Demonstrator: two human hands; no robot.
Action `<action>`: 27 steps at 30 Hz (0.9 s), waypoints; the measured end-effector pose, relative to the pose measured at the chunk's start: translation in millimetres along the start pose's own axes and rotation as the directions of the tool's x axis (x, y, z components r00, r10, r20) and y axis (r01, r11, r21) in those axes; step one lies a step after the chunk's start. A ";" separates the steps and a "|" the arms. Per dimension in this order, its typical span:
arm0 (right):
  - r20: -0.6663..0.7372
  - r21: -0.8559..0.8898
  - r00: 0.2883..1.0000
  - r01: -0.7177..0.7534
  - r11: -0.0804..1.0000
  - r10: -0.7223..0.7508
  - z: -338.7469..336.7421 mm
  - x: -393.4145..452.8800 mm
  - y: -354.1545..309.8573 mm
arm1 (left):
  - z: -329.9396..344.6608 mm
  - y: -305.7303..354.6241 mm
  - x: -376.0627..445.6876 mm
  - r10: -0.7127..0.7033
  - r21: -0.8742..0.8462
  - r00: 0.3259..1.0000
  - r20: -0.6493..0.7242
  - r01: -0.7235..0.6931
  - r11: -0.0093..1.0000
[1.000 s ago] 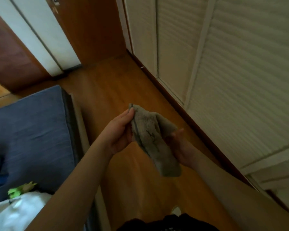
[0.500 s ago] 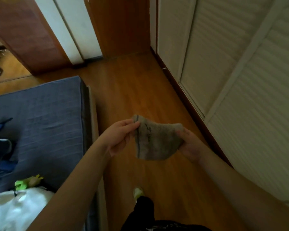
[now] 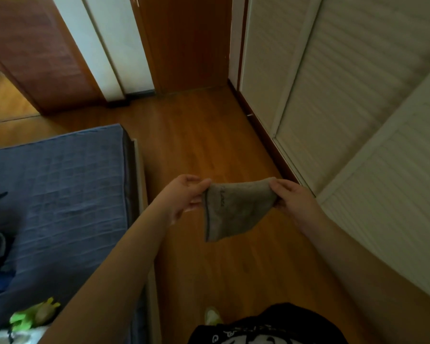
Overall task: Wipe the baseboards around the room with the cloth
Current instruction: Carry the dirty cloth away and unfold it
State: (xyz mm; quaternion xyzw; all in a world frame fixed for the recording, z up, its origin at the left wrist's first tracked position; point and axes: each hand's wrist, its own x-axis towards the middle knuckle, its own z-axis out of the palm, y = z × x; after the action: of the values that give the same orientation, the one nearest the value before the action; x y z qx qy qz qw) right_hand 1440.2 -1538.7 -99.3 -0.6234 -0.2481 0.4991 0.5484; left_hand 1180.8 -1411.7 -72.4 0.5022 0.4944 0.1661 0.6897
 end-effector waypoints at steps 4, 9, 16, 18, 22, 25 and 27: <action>-0.056 -0.017 0.998 0.026 1.000 -0.027 6.9 33.0 -15.2 | -10.2 12.5 23.7 0.108 -0.106 0.994 0.015 -0.106 0.989; 0.120 -0.039 0.987 0.115 0.993 -0.110 -0.4 90.4 -41.6 | -17.9 39.7 60.0 0.274 0.041 0.962 -0.008 -0.274 0.961; 0.156 -0.243 0.946 0.315 0.917 -0.284 -8.2 185.1 -71.9 | -13.5 93.0 136.7 0.361 0.359 0.907 -0.218 -0.270 0.894; 0.155 -0.312 0.933 0.359 0.879 -0.326 -9.8 214.0 -78.8 | -9.8 108.0 158.4 0.379 0.399 0.893 -0.244 -0.264 0.878; 0.177 -0.339 0.918 0.395 0.854 -0.355 -9.4 263.9 -94.2 | -7.3 131.8 192.2 0.363 0.381 0.888 -0.283 -0.244 0.892; 0.193 -0.247 0.943 0.313 0.917 -0.270 -5.2 297.1 -108.6 | -10.3 144.0 209.9 0.369 0.364 0.866 -0.336 -0.242 0.899; 0.250 -0.217 0.941 0.285 0.934 -0.229 0.8 315.2 -121.5 | -16.7 153.3 219.1 0.401 0.401 0.845 -0.355 -0.250 0.881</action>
State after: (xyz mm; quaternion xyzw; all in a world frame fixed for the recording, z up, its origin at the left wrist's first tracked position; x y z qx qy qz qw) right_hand 1587.7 -1234.8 -96.5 -0.5899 -0.4482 0.4536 0.4953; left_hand 1307.5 -1176.3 -54.1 0.6420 0.5605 0.3006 0.4282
